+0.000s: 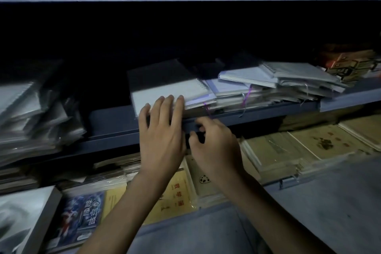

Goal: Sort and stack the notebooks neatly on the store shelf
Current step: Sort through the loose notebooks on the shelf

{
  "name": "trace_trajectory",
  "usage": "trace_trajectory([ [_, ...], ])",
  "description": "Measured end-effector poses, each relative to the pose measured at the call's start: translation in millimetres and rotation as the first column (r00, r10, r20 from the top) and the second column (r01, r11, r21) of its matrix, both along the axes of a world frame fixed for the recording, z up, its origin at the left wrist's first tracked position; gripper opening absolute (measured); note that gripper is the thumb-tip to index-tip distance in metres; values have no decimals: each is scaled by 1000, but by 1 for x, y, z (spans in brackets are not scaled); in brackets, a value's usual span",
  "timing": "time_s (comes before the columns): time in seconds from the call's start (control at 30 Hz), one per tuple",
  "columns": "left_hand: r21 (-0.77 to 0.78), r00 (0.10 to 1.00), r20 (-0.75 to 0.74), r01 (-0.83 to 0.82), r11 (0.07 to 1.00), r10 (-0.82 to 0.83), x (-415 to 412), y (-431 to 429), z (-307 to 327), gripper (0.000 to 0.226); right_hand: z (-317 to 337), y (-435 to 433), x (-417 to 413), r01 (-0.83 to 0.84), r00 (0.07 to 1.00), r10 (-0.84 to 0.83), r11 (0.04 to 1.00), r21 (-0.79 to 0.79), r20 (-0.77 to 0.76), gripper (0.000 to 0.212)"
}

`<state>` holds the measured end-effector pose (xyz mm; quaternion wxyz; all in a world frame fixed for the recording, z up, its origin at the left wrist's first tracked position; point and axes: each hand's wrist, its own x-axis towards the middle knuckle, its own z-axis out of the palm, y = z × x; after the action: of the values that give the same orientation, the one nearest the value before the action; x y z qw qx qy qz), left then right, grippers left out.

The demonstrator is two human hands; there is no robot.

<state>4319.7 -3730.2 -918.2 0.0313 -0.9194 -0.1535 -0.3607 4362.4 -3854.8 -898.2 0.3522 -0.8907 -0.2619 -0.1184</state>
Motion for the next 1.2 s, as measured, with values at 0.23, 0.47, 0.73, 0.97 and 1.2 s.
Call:
trace_trajectory([
  [0.23,-78,992,122,-33,996,43,5,-3,7,68,-5,-10,11,47,998,-45,998,45,-44,32],
  [0.47,-14,992,91,-84,996,85,3,-8,16,66,-21,-19,12,47,999,-45,995,91,-23,30],
  [0.73,-33,987,155,48,998,-42,-10,10,17,51,-25,-26,9,18,1000,-18,996,89,-1,27],
  [0.97,-151,945,276,224,963,-176,-27,19,1,46,-8,-22,7,34,839,236,877,479,-491,26],
  [1.2,-238,921,243,360,902,-303,-63,14,-6,39,14,-25,1,162,505,638,591,791,-580,41],
])
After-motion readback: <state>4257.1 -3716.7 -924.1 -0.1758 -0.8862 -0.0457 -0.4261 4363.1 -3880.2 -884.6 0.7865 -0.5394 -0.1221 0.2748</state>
